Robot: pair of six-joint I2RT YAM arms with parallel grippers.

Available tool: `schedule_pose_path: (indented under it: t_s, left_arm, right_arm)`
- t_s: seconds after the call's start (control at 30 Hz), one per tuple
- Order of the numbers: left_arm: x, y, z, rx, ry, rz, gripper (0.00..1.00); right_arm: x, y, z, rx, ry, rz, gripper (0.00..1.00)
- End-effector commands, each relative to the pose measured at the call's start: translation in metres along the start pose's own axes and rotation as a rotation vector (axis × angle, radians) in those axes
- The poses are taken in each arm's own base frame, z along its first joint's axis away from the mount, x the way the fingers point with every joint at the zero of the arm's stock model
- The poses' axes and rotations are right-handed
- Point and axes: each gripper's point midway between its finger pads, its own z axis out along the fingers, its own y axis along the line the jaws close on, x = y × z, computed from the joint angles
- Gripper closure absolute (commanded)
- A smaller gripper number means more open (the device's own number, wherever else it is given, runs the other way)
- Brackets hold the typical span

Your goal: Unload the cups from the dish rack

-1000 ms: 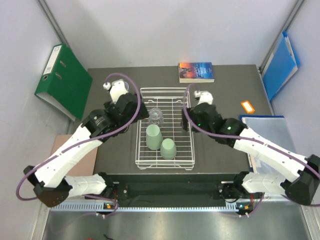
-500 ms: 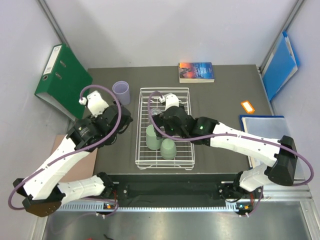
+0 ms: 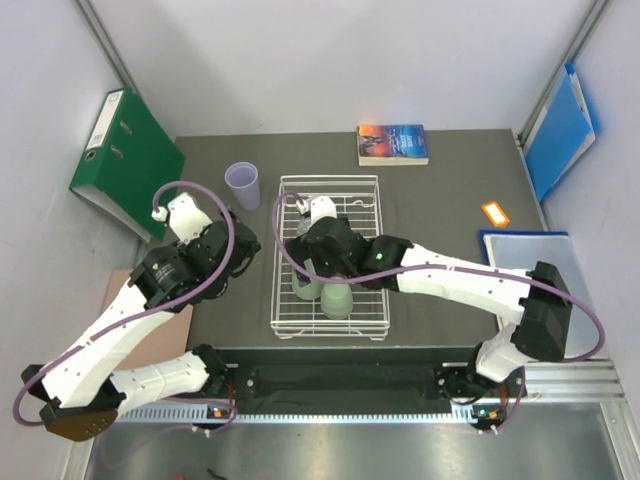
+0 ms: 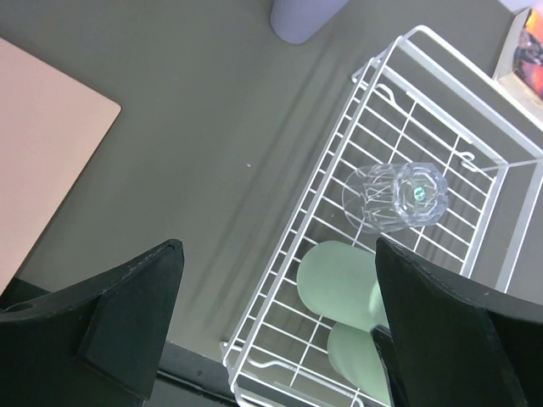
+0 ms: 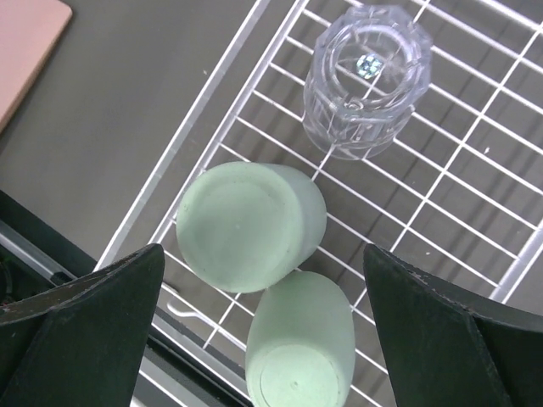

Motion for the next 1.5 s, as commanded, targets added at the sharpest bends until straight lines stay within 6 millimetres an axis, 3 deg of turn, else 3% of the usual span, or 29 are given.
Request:
schedule_pose_path:
  t_s: [0.0,0.2,0.3,0.33,0.4,0.43,0.53,0.63,0.73,0.87,0.93,0.97,1.03,1.07,1.2,1.23,1.27,1.3,1.33,1.37,1.4,1.43,1.47]
  left_arm:
    - [0.005,0.005,0.0,-0.001,0.014,-0.029,0.01]
    - [0.006,0.009,-0.001,-0.009,0.02,-0.029,0.01]
    - [0.005,0.011,-0.003,-0.008,0.014,-0.032,0.01]
    - [0.004,0.012,-0.003,-0.008,0.013,-0.032,0.01]
    - [0.004,0.013,-0.003,-0.007,0.011,-0.036,0.01]
    - [0.004,0.013,-0.003,-0.007,0.009,-0.034,0.01]
    - [0.004,0.011,-0.002,-0.004,0.008,-0.027,0.01]
    - [0.002,0.008,-0.001,0.003,0.001,-0.028,0.01]
    - [-0.002,0.004,-0.001,0.009,-0.015,-0.022,0.01]
    - [-0.011,-0.006,-0.001,0.032,-0.045,-0.014,0.01]
    - [-0.015,-0.013,-0.001,0.044,-0.057,-0.014,0.01]
    - [-0.017,-0.016,-0.001,0.051,-0.061,-0.005,0.01]
    - [-0.021,-0.029,-0.001,0.076,-0.07,-0.016,0.01]
    - [-0.022,-0.033,-0.001,0.084,-0.073,-0.006,0.01]
    - [-0.028,-0.063,-0.002,0.186,-0.08,0.011,0.01]
    - [-0.033,-0.088,-0.008,0.289,-0.084,-0.035,0.01]
    - [-0.033,-0.098,-0.011,0.348,-0.085,-0.002,0.01]
    - [-0.031,-0.107,-0.015,0.421,-0.087,-0.01,0.01]
    - [-0.037,-0.14,-0.034,0.603,-0.084,-0.058,0.01]
    - [-0.044,-0.15,-0.047,0.703,-0.107,-0.061,0.01]
    - [-0.035,-0.157,-0.046,0.753,-0.098,-0.06,0.01]
    - [-0.043,-0.173,-0.059,0.848,-0.112,-0.103,0.01]
    - [-0.033,-0.186,-0.066,0.923,-0.056,-0.098,0.01]
  right_arm:
    - [-0.015,0.024,0.007,-0.059,-0.036,-0.013,0.0]
    - [-0.009,0.029,0.024,-0.056,-0.007,-0.033,0.01]
    - [-0.008,0.03,0.025,-0.061,-0.012,-0.034,0.24]
    - [-0.008,0.03,0.026,-0.062,-0.011,-0.033,0.4]
    - [-0.009,0.03,0.024,-0.06,-0.01,-0.033,0.55]
    - [-0.009,0.03,0.024,-0.059,-0.011,-0.033,0.71]
    - [-0.012,0.028,0.021,-0.05,-0.015,-0.031,1.0]
    - [-0.021,0.026,0.012,-0.044,-0.03,-0.028,1.0]
    - [-0.046,0.024,-0.009,-0.045,-0.091,-0.024,1.0]
    - [-0.096,0.013,-0.058,-0.024,-0.205,-0.013,1.0]
    - [-0.112,0.002,-0.075,0.017,-0.248,-0.021,1.0]
    - [-0.128,-0.004,-0.094,0.019,-0.295,0.0,1.0]
    - [-0.139,-0.024,-0.11,0.069,-0.327,0.018,1.0]
    - [-0.148,-0.034,-0.128,0.071,-0.365,0.046,1.0]
    - [-0.163,-0.101,-0.151,0.086,-0.469,0.244,1.0]
    - [-0.166,-0.111,-0.154,0.051,-0.507,0.33,1.0]
    - [-0.148,-0.125,-0.155,0.029,-0.515,0.375,1.0]
    - [-0.146,-0.139,-0.155,-0.024,-0.529,0.42,1.0]
    - [-0.161,-0.138,-0.174,-0.115,-0.627,0.488,1.0]
    - [-0.144,-0.143,-0.157,-0.151,-0.594,0.519,1.0]
    - [-0.144,-0.143,-0.159,-0.248,-0.591,0.577,1.0]
    - [-0.144,-0.142,-0.157,-0.323,-0.628,0.589,1.0]
    - [-0.148,-0.148,-0.162,-0.367,-0.671,0.609,1.0]
